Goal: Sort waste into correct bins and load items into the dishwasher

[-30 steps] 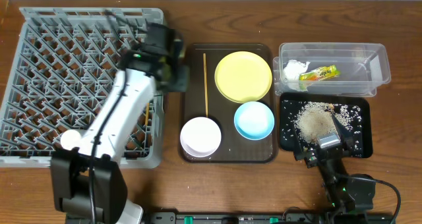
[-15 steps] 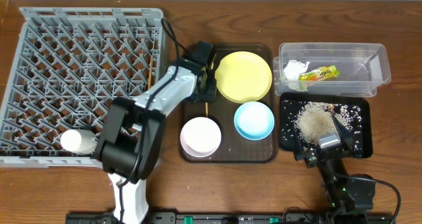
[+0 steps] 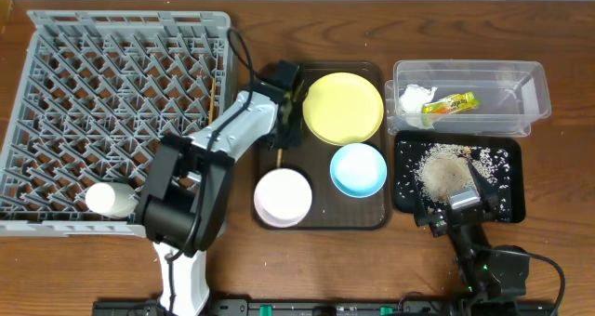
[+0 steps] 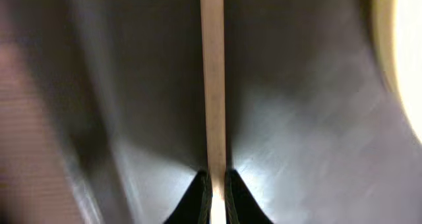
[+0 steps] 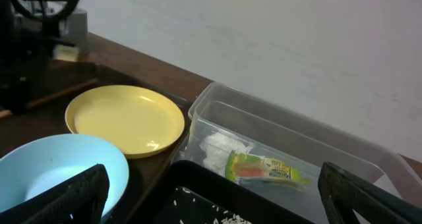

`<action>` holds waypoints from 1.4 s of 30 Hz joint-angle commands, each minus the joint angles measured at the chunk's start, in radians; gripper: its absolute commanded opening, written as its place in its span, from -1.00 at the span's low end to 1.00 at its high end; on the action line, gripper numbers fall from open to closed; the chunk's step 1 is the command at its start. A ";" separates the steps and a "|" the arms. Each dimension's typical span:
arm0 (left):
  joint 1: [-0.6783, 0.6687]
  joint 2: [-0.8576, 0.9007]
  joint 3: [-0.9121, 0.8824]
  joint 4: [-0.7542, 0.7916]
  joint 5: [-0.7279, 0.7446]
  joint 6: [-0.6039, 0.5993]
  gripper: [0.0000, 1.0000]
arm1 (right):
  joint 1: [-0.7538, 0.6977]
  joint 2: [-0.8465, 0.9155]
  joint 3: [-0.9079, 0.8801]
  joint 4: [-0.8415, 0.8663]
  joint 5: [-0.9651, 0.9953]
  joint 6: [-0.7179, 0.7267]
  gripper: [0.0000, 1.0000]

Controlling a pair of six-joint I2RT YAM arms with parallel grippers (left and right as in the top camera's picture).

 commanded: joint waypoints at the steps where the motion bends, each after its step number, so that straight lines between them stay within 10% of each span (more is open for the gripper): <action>1: 0.048 -0.148 0.067 -0.060 -0.034 0.027 -0.85 | -0.018 -0.006 -0.005 0.002 -0.002 -0.011 0.98; 21: 0.270 -0.327 -0.024 -0.190 -0.239 0.183 -0.84 | -0.018 -0.006 -0.005 0.002 -0.002 -0.011 0.99; 27: 0.266 -0.343 -0.005 -0.215 -0.124 0.209 -0.21 | -0.018 -0.006 -0.005 0.002 -0.002 -0.011 0.99; 42: 0.014 -0.472 -0.010 -0.230 0.236 0.090 -0.18 | -0.018 -0.006 -0.005 0.002 -0.002 -0.011 0.98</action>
